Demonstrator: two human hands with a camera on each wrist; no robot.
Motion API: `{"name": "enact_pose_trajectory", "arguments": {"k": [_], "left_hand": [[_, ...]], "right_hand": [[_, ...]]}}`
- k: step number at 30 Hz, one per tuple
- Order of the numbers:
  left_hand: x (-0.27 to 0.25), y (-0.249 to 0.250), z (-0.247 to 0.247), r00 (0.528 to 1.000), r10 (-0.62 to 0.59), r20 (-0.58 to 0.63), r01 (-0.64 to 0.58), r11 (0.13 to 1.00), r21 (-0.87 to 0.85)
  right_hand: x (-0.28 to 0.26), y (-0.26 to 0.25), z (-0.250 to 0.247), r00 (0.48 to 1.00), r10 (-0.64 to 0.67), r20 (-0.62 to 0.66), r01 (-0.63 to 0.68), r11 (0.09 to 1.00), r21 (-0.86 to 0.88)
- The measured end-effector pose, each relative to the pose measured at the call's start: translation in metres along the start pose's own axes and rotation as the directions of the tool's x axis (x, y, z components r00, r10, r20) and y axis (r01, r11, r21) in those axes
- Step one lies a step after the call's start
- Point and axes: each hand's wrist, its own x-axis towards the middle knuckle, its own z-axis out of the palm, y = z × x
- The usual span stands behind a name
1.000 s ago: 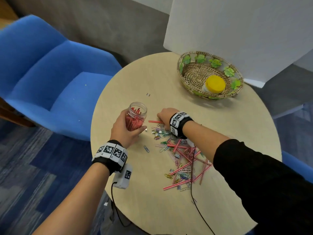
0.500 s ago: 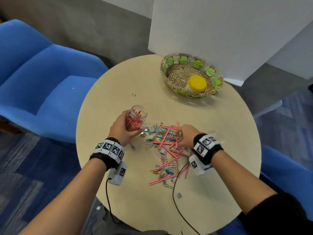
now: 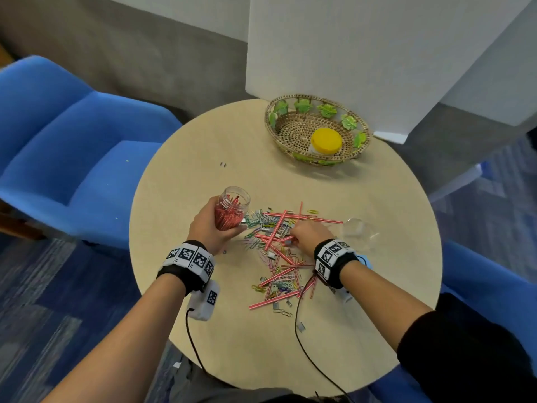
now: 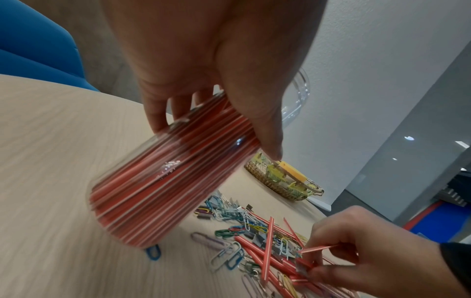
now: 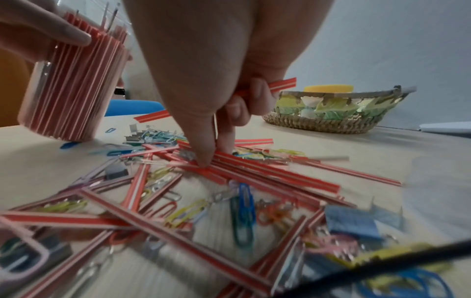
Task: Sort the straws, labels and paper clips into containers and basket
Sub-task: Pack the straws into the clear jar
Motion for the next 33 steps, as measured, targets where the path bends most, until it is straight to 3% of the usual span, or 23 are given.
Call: {"name": "enact_pose_trajectory", "arguments": {"k": [4,7,10,18,24,26,29,33], "left_hand": [[-0.003,0.001,-0.002,1.0,-0.017,-0.004,0.017,1.0,-0.004],[-0.005,0.0,-0.002,1.0,-0.02,-0.016,0.02,1.0,-0.013],[-0.005,0.0,-0.002,1.0,-0.015,-0.018,0.015,1.0,0.0],[-0.003,0.004,-0.004,1.0,-0.02,-0.024,0.02,1.0,0.003],[-0.003,0.002,-0.006,0.999,-0.026,-0.026,0.025,1.0,-0.001],[-0.003,0.001,-0.008,0.999,-0.029,-0.035,0.029,1.0,-0.005],[-0.002,-0.001,-0.008,0.999,-0.036,-0.039,0.036,0.999,-0.01],[-0.001,-0.001,-0.008,0.999,-0.034,-0.036,0.034,0.999,-0.008]], "right_hand": [[0.0,0.008,-0.011,0.996,-0.026,-0.089,0.033,0.997,0.075],[-0.004,0.016,-0.02,0.983,0.042,-0.181,-0.002,0.976,0.216],[-0.009,0.021,-0.024,0.979,0.09,-0.185,-0.026,0.946,0.324],[-0.013,0.012,-0.015,0.989,0.031,-0.144,0.011,0.96,0.28],[-0.008,0.016,-0.005,0.957,0.107,-0.271,0.011,0.916,0.4],[-0.008,0.023,0.002,0.949,0.152,-0.275,-0.038,0.925,0.379],[-0.01,0.031,0.015,0.976,0.162,-0.145,-0.121,0.958,0.259],[-0.012,0.025,0.026,0.99,0.062,-0.126,-0.041,0.986,0.164]]}}
